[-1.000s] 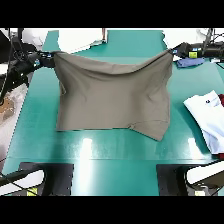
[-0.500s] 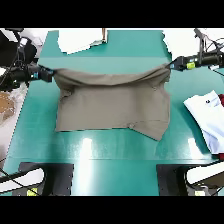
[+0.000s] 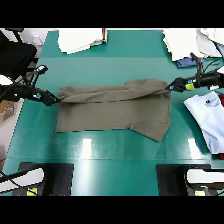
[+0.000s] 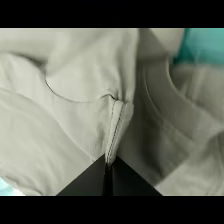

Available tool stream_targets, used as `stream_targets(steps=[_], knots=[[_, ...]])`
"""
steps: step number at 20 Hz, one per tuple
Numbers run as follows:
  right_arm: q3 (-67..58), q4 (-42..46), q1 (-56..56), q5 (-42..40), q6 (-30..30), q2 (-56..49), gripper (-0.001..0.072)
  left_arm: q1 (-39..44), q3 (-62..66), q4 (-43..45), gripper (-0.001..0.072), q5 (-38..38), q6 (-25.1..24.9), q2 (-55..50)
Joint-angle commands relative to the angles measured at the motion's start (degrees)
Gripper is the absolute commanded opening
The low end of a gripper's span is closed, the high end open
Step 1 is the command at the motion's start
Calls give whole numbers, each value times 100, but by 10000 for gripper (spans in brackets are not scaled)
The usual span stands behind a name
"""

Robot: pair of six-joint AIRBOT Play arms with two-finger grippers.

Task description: Fold the shirts.

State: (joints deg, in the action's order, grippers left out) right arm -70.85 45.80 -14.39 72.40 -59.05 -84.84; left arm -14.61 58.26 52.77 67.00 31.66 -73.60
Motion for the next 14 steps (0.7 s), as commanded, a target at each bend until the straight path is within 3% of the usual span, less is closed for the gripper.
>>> stream_targets(steps=[1, 14], knots=[[723, 140, -63, -122, 15, 103, 22, -7, -269, 103, 19, -271, 46, -17], [1285, 247, -579, -44, 20, 103, 23, -7, -341, 94, 20, -1237, 197, -46]])
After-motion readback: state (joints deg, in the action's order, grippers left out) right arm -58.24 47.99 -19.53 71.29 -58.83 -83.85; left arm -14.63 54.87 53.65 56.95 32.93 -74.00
